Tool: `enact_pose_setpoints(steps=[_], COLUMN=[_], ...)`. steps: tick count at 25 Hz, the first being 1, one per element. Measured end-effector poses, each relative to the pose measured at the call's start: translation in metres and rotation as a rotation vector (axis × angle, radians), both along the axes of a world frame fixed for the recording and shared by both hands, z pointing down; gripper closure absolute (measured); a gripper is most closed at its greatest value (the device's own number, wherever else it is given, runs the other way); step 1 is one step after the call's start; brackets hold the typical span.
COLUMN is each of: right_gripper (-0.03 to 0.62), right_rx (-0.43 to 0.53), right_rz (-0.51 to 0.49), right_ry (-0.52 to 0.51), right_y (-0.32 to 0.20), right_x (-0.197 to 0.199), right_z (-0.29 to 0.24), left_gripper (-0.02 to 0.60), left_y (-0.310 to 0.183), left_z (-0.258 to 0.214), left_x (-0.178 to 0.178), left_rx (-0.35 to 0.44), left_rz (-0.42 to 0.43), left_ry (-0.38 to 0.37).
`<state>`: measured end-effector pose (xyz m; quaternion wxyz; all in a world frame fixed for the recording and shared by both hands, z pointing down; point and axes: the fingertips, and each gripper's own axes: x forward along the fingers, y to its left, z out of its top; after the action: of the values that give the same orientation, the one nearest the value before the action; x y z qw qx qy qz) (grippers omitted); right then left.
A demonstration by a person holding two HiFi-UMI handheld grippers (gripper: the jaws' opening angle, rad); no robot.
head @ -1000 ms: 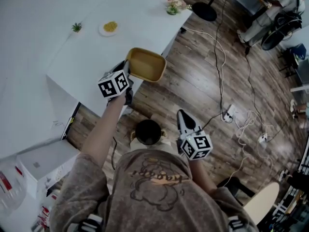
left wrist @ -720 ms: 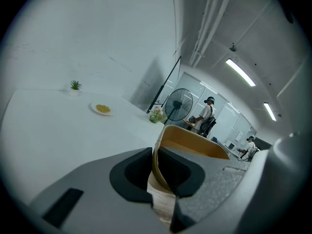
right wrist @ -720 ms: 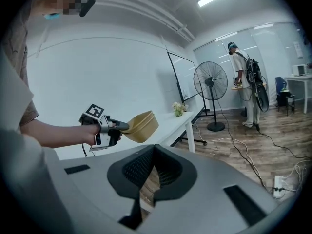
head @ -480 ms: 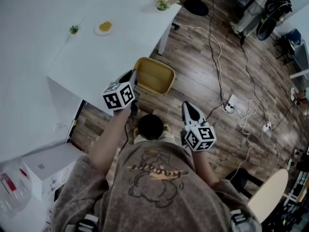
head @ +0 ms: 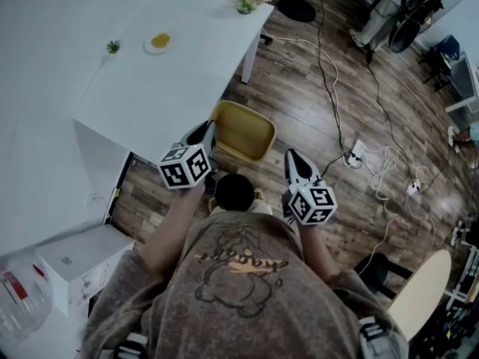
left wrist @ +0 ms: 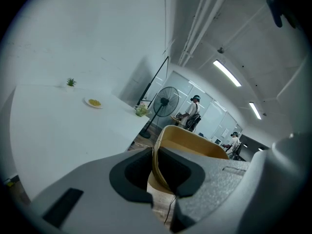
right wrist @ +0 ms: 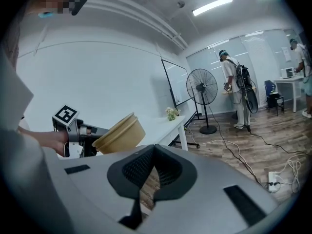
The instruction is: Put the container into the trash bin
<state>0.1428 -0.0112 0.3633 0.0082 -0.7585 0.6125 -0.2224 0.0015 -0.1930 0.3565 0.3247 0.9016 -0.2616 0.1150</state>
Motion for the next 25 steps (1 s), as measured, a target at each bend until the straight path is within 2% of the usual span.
enact_pose_setpoints(steps=[11, 16, 25], right_gripper=[0.594, 0.594, 0.592], right_rx=[-0.040, -0.056, -0.074], right_rz=[0.059, 0.064, 0.075], right_ry=[-0.026, -0.033, -0.041], right_y=[0.015, 0.018, 0.039], right_x=[-0.028, -0.044, -0.030], right_z=[0.016, 0.026, 0.047], left_gripper=[0.542, 0.542, 0.542], left_y=[0.016, 0.022, 0.046], left_z=[0.030, 0.042, 0.062], left_x=[-0.015, -0.024, -0.019], left_rx=[-0.040, -0.058, -0.070], left_rz=[0.089, 0.096, 0.095], left_ry=[-0.009, -0.014, -0.034])
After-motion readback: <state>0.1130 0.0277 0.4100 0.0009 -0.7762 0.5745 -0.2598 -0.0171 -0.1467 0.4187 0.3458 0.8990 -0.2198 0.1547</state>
